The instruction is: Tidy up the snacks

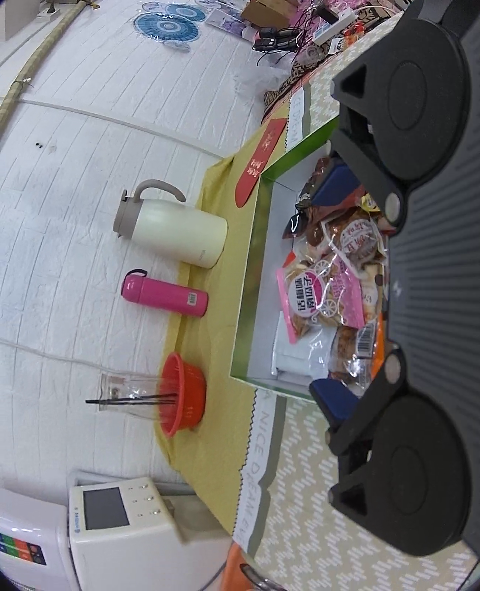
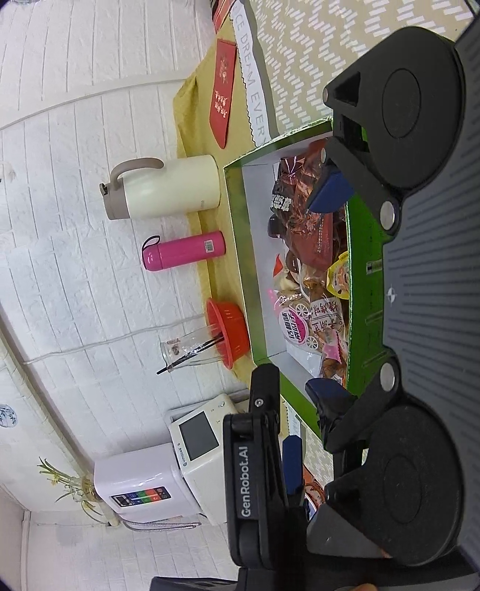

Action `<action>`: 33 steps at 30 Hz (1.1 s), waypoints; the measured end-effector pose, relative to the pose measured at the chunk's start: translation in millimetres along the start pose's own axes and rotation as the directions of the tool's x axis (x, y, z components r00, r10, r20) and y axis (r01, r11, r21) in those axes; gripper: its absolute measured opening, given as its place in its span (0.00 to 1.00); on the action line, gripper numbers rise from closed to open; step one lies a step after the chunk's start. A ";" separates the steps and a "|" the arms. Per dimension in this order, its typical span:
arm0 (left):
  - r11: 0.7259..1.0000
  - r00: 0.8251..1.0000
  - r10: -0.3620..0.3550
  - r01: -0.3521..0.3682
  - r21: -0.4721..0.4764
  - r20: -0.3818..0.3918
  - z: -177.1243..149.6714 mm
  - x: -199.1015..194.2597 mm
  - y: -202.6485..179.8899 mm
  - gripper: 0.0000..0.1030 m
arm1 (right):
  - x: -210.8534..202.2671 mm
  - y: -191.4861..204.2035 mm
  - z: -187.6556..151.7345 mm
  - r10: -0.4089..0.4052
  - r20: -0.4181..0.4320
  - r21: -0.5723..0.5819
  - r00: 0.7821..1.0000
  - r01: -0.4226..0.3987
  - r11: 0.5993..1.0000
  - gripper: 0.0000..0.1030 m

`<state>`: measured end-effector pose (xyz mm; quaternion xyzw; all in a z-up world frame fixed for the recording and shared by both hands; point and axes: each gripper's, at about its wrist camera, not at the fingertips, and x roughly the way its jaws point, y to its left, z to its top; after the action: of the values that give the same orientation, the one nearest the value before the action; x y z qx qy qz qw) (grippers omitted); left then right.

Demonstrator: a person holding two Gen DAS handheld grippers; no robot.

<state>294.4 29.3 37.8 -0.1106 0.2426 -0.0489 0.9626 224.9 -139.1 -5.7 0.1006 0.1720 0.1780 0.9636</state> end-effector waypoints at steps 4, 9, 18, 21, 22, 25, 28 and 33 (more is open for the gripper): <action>0.999 0.999 0.039 -0.040 0.026 0.031 -11.6 -31.6 0.9 0.95 | -23.5 3.0 1.8 -0.034 -0.023 -0.012 0.999 0.034 0.999 1.00; 0.996 0.996 0.081 -0.083 0.043 0.035 -34.9 -70.5 1.6 0.95 | -55.4 8.4 -1.4 -0.084 -0.110 -0.061 0.990 0.078 0.995 1.00; 0.975 0.981 0.186 -0.191 0.111 0.052 -83.2 -123.6 -10.9 0.95 | -113.4 10.4 -17.4 -0.150 -0.130 -0.082 0.980 0.140 0.987 1.00; 0.976 0.982 0.187 -0.190 0.102 0.038 -93.7 -131.7 -11.0 0.95 | -122.1 9.6 -24.2 -0.170 -0.143 -0.072 0.975 0.161 0.984 1.00; 0.977 0.983 0.183 -0.185 0.103 0.033 -97.9 -133.7 -11.8 0.95 | -124.4 10.4 -26.8 -0.178 -0.144 -0.079 0.973 0.168 0.983 1.00; 0.973 0.980 0.196 -0.198 0.116 0.034 -109.6 -136.4 -16.1 0.95 | -125.6 14.8 -34.1 -0.199 -0.148 -0.116 0.969 0.183 0.976 1.00; 0.970 0.977 0.211 -0.211 0.120 0.015 -117.4 -133.2 -17.6 0.95 | -125.8 18.9 -41.9 -0.226 -0.153 -0.156 0.962 0.202 0.967 1.00; 0.967 0.972 0.233 -0.230 0.109 -0.010 -123.4 -128.2 -14.2 0.95 | -124.9 18.2 -48.9 -0.231 -0.165 -0.161 0.959 0.204 0.966 1.00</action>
<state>122.4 11.1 -6.2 -0.0291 0.2620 0.0497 0.9634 91.7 -163.0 -9.1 -0.0047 0.2566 0.0911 0.9622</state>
